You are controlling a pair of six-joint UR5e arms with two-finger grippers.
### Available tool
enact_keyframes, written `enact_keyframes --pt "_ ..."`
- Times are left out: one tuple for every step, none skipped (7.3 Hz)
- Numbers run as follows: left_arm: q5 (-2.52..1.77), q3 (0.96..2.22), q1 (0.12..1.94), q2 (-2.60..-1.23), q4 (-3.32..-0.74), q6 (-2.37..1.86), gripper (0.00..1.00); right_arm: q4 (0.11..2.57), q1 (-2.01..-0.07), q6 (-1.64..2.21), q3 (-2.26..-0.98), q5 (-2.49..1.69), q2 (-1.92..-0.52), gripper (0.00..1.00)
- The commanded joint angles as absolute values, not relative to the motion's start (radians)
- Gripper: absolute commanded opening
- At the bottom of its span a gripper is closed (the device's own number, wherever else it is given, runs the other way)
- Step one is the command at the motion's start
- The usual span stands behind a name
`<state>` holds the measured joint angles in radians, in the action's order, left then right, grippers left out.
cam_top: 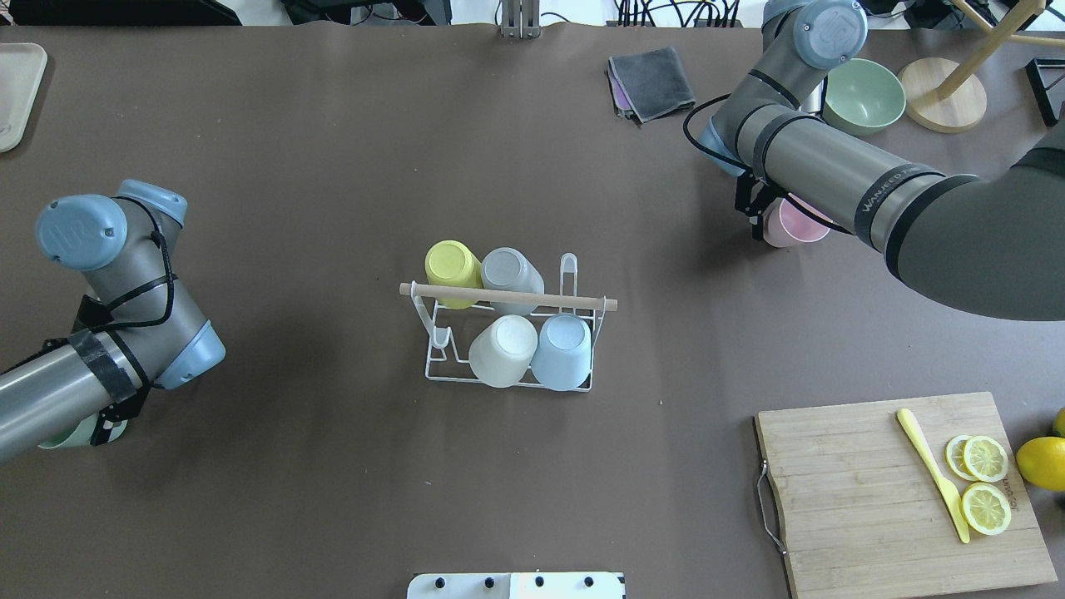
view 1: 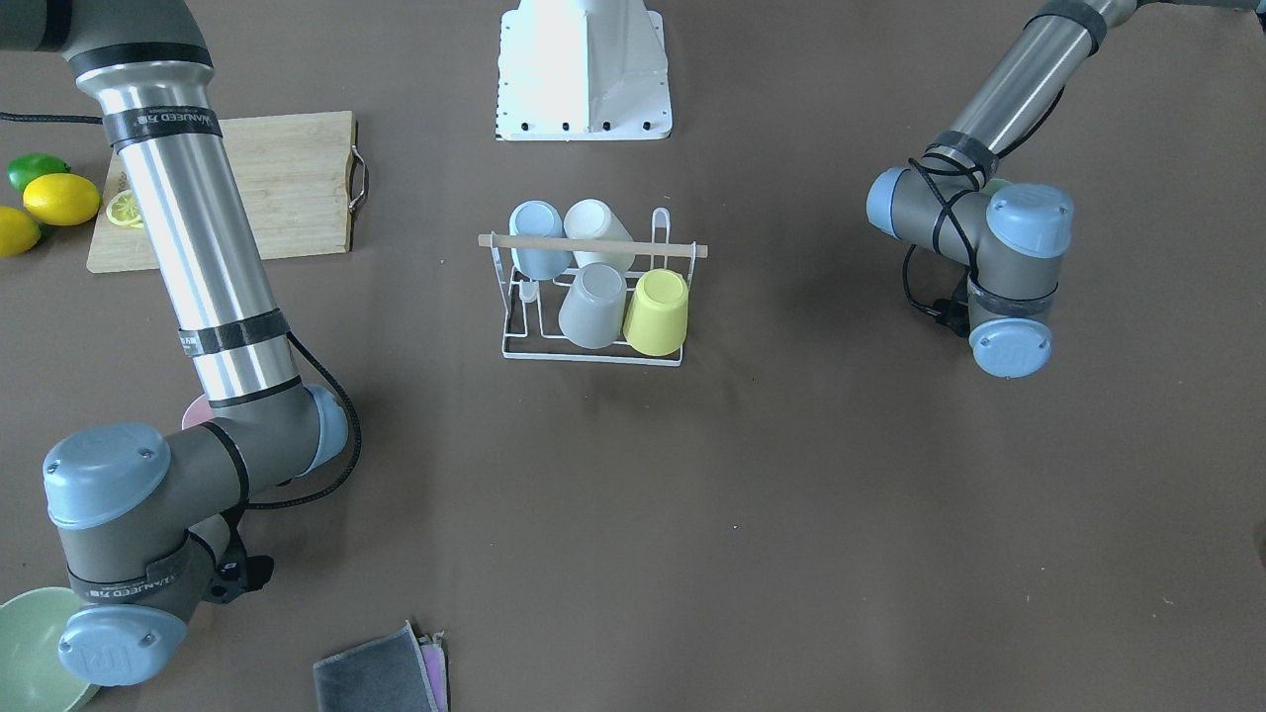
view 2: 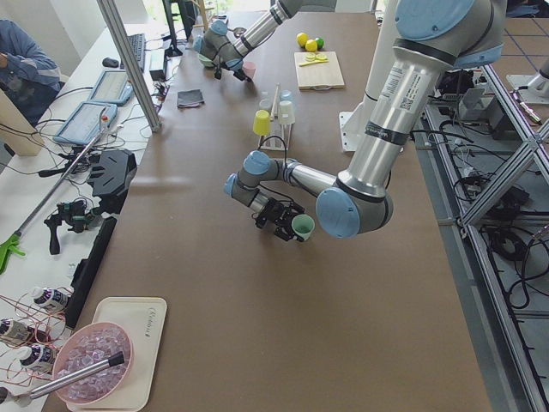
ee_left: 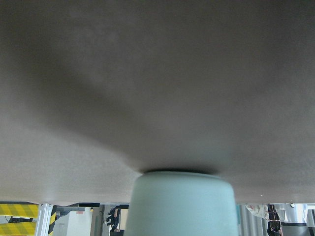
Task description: Place cup on cup holder
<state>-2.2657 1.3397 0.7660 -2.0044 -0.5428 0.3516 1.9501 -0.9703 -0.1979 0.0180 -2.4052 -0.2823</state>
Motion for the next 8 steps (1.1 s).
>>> enact_keyframes --pt "-2.264 1.336 0.765 -2.006 -0.537 0.351 0.14 1.953 -0.969 -0.201 0.017 -2.399 -0.282 0.81" --pt "-2.255 1.345 0.782 -2.009 -0.534 0.351 0.13 1.954 -0.969 -0.207 0.018 -2.398 -0.281 0.44" --pt "-2.255 1.412 0.854 -1.999 -0.543 0.347 0.12 1.957 -0.969 -0.207 0.017 -2.393 -0.279 0.0" --pt "-2.256 1.537 0.88 -1.956 -0.584 0.338 0.12 1.966 -0.971 -0.207 0.017 -2.391 -0.276 0.0" --pt "-2.263 1.666 0.888 -1.881 -0.701 0.287 0.13 1.997 -0.976 -0.209 0.017 -2.391 -0.262 0.0" --pt "-2.266 1.797 0.9 -1.794 -0.85 0.199 0.13 2.014 -0.979 -0.218 0.017 -2.391 -0.252 0.0" --pt "-2.282 1.887 0.905 -1.725 -1.044 0.082 0.13 2.034 -0.98 -0.241 0.014 -2.393 -0.239 0.0" --pt "-2.31 1.934 0.907 -1.665 -1.262 -0.081 0.13 2.036 -0.986 -0.242 0.005 -2.396 -0.23 0.0"
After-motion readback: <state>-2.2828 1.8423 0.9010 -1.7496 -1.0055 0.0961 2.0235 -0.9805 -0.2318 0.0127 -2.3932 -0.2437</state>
